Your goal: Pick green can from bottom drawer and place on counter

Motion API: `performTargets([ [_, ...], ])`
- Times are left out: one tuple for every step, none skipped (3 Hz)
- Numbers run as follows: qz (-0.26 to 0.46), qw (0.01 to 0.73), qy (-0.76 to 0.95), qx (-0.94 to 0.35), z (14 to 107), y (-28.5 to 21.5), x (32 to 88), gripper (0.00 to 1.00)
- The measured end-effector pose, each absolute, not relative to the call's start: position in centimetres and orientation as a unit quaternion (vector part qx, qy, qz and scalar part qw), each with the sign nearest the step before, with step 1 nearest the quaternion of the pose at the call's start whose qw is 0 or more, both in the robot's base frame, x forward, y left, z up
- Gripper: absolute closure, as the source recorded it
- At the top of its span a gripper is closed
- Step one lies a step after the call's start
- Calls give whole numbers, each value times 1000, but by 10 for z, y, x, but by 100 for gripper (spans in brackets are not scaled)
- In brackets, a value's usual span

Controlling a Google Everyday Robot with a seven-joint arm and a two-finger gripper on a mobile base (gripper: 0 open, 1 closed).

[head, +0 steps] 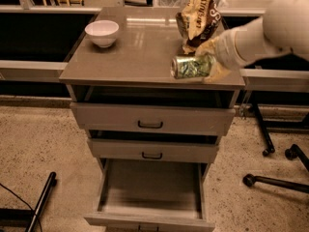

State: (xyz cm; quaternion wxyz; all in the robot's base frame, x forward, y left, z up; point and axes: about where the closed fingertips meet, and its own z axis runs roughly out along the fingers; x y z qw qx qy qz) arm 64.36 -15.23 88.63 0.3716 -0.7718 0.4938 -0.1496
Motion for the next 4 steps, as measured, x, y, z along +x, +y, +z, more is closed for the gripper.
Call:
performTargets([
  [-124,336,537,-763,900,-161,678,100],
  [-104,314,569,-753,903,-160,701,100],
  [-102,297,581,-751,900,-156,712,83],
  [-111,277,592,-748,894,-162,715,59],
])
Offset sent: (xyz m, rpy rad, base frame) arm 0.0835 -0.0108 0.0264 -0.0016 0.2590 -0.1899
